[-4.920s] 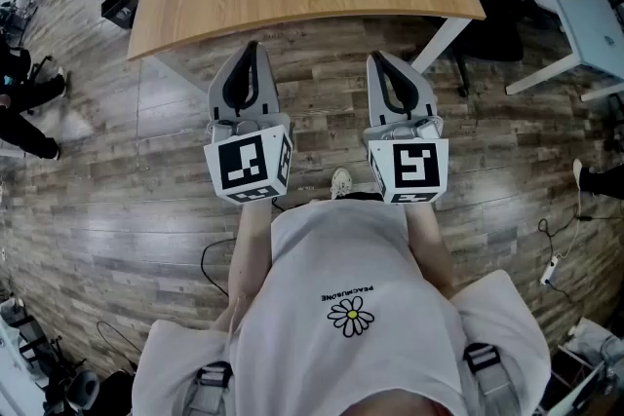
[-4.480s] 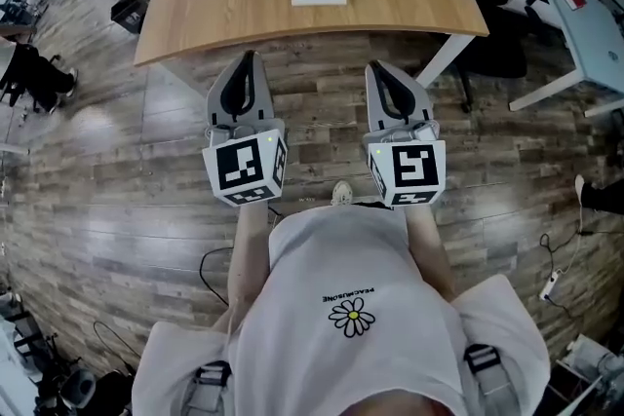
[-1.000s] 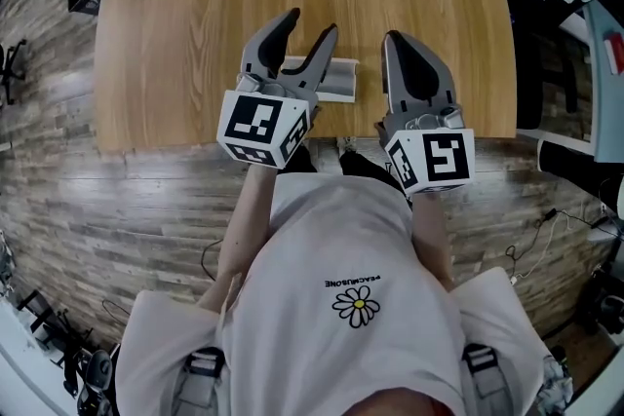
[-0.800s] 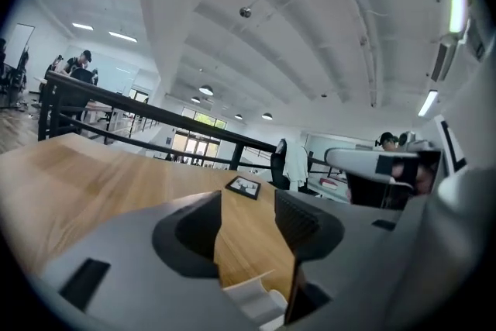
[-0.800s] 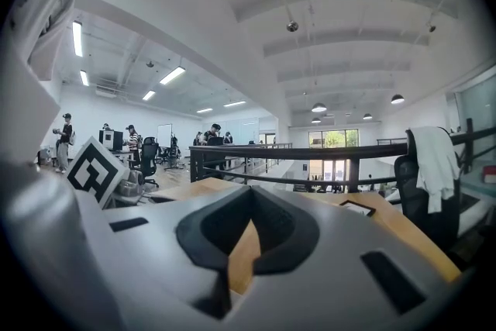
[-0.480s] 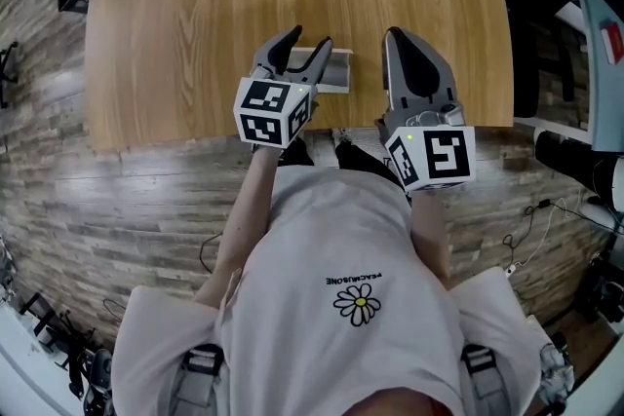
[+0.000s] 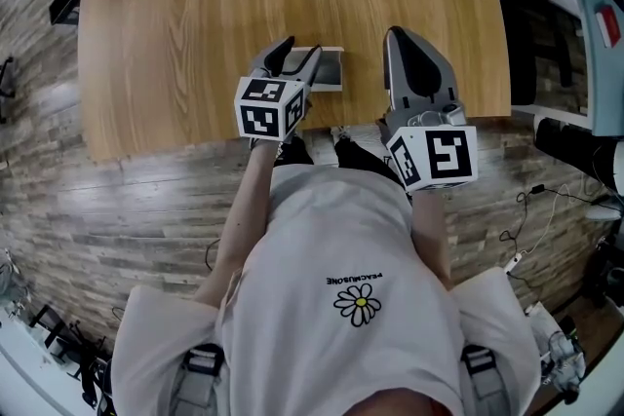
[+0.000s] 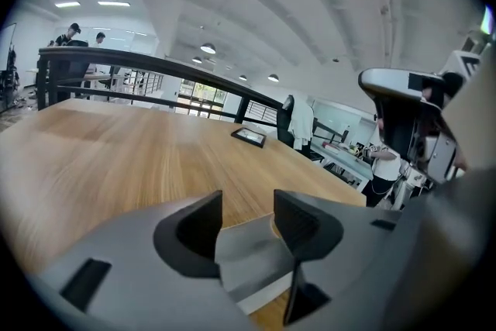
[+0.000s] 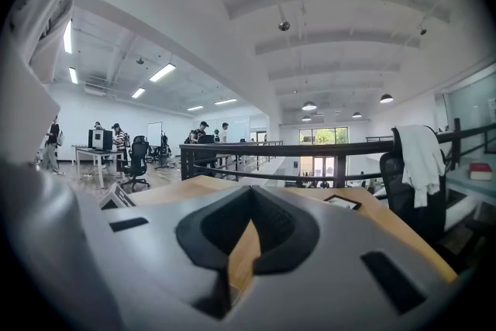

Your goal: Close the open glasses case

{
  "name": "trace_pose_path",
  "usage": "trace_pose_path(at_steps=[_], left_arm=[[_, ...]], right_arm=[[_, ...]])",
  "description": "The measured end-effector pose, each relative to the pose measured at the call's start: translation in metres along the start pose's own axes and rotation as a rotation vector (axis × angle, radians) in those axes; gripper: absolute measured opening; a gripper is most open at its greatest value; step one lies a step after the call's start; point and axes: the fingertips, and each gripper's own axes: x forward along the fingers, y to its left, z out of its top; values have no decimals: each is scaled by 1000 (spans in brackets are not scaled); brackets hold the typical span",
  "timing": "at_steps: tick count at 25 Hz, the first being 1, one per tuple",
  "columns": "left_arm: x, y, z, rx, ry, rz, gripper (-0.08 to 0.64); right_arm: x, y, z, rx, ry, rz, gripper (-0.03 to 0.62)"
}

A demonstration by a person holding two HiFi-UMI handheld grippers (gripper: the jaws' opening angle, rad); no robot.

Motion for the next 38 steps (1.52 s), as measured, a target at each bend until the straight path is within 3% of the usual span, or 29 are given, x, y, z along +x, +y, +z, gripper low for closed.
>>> trace_pose_path(at_steps=[15, 29, 38], left_arm=[[4, -2, -16, 16, 81, -9, 204], [-11, -9, -27, -10, 59, 50, 201], [-17, -14, -36, -41, 28, 132, 198]], right_arm=[[6, 8, 1, -15, 4, 38, 8], [23, 30, 3, -41, -1, 184, 8], [29, 40, 3, -34, -5, 291, 8]])
